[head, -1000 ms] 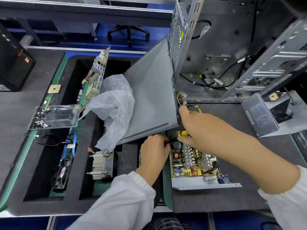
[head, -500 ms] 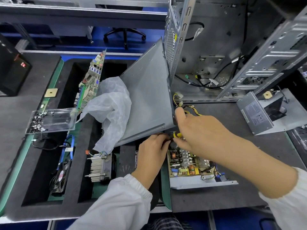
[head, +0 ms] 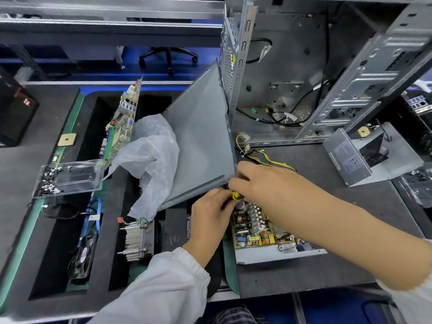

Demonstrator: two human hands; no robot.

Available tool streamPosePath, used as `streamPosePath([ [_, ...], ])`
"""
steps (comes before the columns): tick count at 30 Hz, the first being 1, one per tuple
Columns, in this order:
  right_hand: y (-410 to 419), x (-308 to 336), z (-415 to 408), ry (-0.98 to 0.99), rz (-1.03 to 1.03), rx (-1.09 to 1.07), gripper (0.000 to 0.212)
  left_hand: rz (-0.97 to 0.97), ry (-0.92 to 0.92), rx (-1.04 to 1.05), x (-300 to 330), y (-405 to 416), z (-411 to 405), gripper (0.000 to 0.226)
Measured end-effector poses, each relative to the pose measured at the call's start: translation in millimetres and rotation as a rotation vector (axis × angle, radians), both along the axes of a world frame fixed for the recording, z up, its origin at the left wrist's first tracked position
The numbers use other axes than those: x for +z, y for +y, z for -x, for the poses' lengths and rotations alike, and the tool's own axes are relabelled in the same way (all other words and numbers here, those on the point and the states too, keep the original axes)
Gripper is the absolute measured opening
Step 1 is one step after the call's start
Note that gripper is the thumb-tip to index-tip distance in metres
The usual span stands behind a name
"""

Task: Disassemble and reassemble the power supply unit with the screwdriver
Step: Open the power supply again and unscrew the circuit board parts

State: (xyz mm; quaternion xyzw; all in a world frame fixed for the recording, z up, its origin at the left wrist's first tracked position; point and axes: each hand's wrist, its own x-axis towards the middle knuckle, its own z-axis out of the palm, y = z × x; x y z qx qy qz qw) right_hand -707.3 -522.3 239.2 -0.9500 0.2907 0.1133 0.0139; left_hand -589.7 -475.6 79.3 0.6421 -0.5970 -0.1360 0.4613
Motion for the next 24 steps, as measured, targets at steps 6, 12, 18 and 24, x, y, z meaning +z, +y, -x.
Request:
streamPosePath([
  [6, 1.7, -14.5, -6.3, 0.052, 0.139, -0.045, 0.018, -0.094, 0.069, -0.017, 0.5, 1.7, -3.3, 0.009],
  [12, 2.8, -21.6, -9.4, 0.094, 0.397, -0.108, 0.027, -0.207, 0.083, 0.004, -8.7, 7.9, -19.1, 0.012],
  [18, 2.8, -21.0, -8.4, 0.052, 0.484, -0.165, 0.038, -0.452, -0.033, -0.099, -9.2, 3.7, -31.9, 0.021],
  [24, -2.5, -21.3, -2.5, -0.009, 0.418, -0.212, 0.048, -0.505, -0.11, -0.174, -6.7, 5.5, -32.6, 0.025],
])
